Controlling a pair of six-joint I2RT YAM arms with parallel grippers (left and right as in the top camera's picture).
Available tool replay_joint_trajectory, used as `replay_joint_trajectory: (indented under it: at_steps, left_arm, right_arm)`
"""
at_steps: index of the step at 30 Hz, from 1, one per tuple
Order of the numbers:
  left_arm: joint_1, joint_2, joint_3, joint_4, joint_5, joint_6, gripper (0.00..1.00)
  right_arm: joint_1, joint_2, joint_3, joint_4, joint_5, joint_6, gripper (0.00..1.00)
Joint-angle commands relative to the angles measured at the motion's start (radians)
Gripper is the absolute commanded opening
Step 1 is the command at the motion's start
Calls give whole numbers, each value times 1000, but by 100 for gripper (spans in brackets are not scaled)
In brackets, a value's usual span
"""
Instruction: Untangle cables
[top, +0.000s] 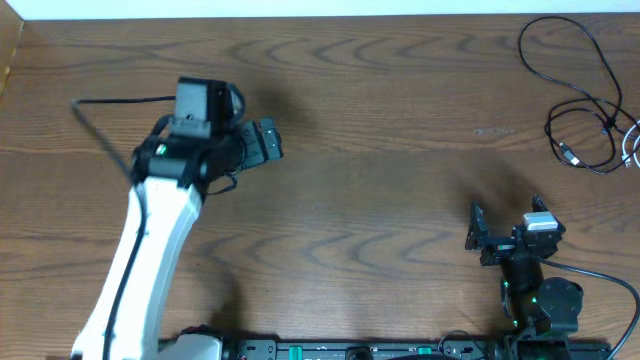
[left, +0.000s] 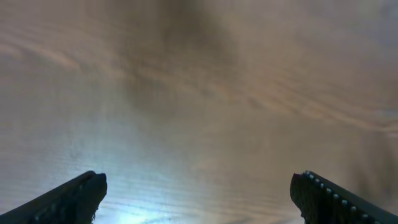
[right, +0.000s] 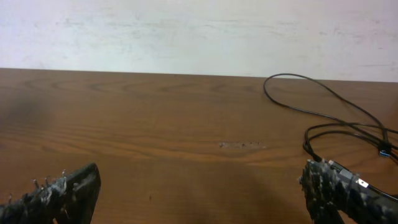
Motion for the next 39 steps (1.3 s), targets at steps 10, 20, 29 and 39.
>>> replay_joint_trajectory:
  at_steps: [10, 20, 29, 39]
  left_arm:
    - [110, -655, -449, 531, -35, 419, 99]
    - [137, -1028, -846, 816, -6, 537, 99]
    - [137, -1255, -1092, 834, -10, 553, 99]
    - [136, -1352, -1231, 827, -18, 556, 99]
  right_arm:
    - [3, -5, -2, -5, 8, 13, 99]
    - [3, -5, -2, -5, 8, 13, 99]
    - [3, -5, -2, -5, 8, 13, 99]
    - [3, -5, -2, -5, 8, 13, 99]
